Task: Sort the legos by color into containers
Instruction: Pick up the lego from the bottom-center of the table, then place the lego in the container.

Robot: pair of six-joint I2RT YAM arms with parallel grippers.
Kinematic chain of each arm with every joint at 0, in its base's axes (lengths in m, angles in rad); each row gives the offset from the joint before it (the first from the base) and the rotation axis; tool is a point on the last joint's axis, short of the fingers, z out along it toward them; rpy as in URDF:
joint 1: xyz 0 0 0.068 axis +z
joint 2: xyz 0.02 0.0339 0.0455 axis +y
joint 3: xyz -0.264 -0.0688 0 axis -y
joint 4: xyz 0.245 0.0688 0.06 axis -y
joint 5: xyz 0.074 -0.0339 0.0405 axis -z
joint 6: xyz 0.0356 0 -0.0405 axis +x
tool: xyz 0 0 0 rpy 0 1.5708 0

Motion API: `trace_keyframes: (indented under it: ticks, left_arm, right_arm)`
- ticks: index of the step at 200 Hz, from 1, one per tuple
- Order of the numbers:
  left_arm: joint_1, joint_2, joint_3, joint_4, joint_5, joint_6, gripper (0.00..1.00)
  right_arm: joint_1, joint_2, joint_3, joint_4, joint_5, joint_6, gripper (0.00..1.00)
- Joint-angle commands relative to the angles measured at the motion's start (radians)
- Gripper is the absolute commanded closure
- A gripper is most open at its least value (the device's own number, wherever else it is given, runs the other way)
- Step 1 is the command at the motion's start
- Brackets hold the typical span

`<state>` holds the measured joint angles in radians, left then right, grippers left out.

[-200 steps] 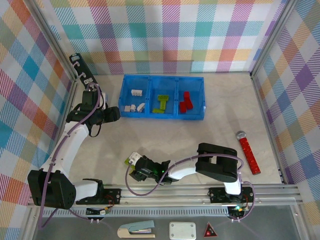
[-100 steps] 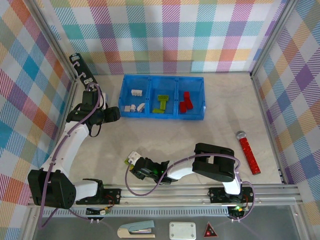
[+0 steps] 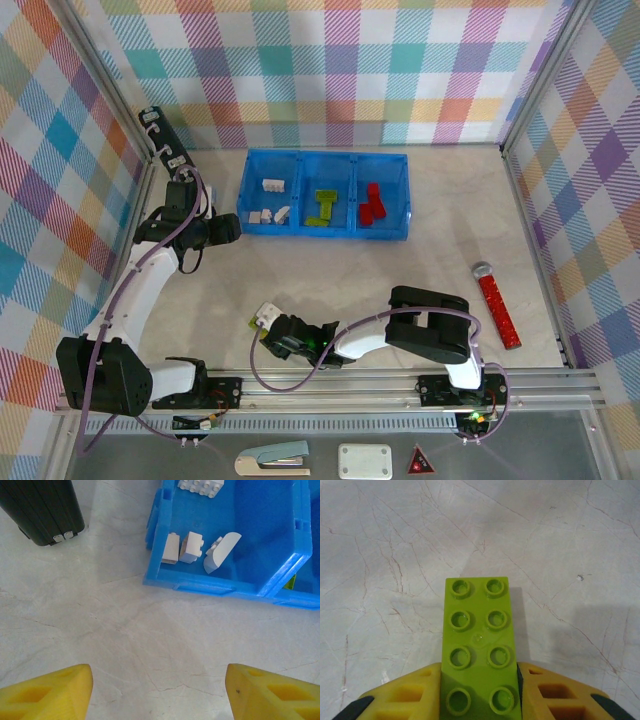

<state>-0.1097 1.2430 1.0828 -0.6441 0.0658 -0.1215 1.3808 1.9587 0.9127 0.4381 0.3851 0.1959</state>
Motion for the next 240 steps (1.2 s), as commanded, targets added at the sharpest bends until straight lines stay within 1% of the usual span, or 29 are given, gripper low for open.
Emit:
trace_keyframes:
  ticks: [1, 77, 115, 139, 159, 205, 220, 240]
  left_arm:
    - [0.002, 0.007, -0.007, 0.004, -0.011, 0.011, 0.29]
    - [0.002, 0.009, -0.006, 0.002, -0.009, 0.010, 0.29]
    - [0.002, 0.010, -0.004, 0.000, -0.008, 0.012, 0.29]
    - [0.002, 0.015, -0.001, -0.005, -0.011, 0.013, 0.29]
    - [0.001, 0.019, 0.000, -0.008, -0.012, 0.014, 0.29]
    - [0.002, 0.022, 0.002, -0.009, -0.015, 0.013, 0.29]
    - [0.002, 0.021, 0.002, -0.011, -0.017, 0.014, 0.30]
    - [0.002, 0.022, 0.002, -0.011, -0.018, 0.015, 0.29]
  right_arm:
    - [-0.002, -0.039, 0.020, -0.054, -0.005, -0.018, 0.73]
    - [-0.100, -0.150, -0.003, -0.133, -0.049, -0.031, 0.73]
    - [-0.180, -0.207, 0.002, -0.215, -0.065, -0.023, 0.74]
    - [-0.237, -0.246, 0.025, -0.310, -0.065, 0.011, 0.75]
    - [-0.289, -0.268, 0.066, -0.422, -0.076, 0.060, 0.78]
    - [-0.384, -0.281, 0.210, -0.673, -0.100, 0.123, 0.81]
    - [-0.417, -0.282, 0.255, -0.730, -0.098, 0.142, 0.82]
    - [-0.475, -0.269, 0.327, -0.805, -0.126, 0.171, 0.83]
